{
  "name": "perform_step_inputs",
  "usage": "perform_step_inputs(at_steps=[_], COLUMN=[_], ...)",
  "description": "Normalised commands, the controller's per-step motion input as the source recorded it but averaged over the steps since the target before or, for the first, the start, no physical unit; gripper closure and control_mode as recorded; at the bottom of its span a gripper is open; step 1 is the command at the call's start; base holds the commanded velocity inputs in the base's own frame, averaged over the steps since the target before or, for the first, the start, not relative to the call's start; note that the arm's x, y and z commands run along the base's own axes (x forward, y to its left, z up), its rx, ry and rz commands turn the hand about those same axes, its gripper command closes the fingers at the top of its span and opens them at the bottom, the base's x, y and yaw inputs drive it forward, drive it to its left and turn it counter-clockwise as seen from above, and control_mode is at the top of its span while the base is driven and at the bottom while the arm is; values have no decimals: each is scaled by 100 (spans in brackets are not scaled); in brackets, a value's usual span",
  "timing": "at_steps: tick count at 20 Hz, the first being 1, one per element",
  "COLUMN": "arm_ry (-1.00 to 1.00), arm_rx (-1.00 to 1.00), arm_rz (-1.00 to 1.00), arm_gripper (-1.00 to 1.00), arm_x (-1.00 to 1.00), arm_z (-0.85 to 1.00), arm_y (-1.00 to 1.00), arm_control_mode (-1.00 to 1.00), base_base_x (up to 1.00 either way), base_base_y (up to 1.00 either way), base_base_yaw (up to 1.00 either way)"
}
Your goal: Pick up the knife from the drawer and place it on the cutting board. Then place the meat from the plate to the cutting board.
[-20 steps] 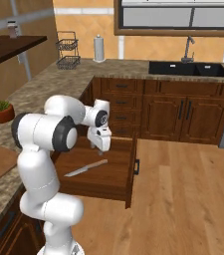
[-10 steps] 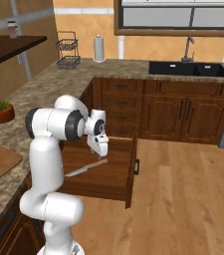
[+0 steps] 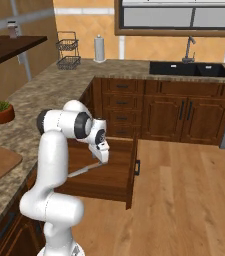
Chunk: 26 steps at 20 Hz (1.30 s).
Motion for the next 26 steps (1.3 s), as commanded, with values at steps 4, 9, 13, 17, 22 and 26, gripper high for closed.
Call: perform_step_inputs(at_steps=[4,9,13,17,22,26], arm_ry=[-5,-2,0,0,-7,-36], arm_rx=[0,-2,-3,-2,0,11], arm_rz=[3,4,3,3,-2,-18], arm_gripper=[-100,-100,-100,100,100,100], arm_x=[38,37,29,6,-16,-16], arm_z=[-51,-60,-57,-26,-3,56], arm_y=[3,7,1,0,-23,-56], arm_control_mode=[-100,-100,-100,-100,-100,-100], base_base_x=[0,0,0,0,0,0], base_base_y=[0,0,0,0,0,0], base_base_yaw=[0,0,0,0,0,0])
